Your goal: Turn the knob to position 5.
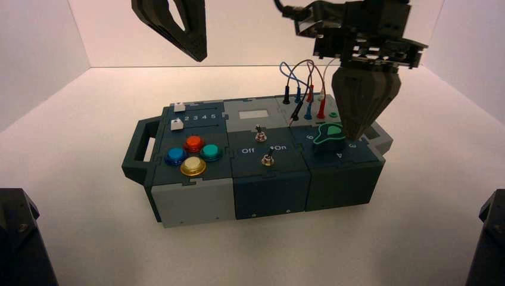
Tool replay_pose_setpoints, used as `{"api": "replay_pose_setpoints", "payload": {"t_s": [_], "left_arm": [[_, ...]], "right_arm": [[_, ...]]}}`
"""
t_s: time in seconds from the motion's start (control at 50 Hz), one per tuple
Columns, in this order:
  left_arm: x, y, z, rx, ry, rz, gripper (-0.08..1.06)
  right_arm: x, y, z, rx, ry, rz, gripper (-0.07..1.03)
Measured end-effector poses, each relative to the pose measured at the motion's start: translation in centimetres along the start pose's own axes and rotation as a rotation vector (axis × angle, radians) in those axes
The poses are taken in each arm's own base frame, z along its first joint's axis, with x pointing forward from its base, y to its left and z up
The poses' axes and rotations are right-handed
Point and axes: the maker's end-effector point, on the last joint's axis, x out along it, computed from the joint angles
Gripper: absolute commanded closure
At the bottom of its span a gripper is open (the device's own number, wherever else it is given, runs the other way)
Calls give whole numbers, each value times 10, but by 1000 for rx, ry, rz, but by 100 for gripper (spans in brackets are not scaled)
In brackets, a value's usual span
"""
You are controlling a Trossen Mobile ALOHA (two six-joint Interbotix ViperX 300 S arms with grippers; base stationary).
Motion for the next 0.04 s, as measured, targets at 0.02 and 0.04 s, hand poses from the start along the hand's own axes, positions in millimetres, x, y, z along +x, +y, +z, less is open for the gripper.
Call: {"api": "replay_pose_setpoints", "payload": {"t_s": [0.02, 0.04], "left_arm": [[0, 0, 0, -1, -2, 0, 101], [0, 0, 0, -1, -2, 1, 101]], "right_arm": [[0, 0, -1, 0, -3, 0, 99], [-1, 0, -1, 0, -9, 1, 99]]}}
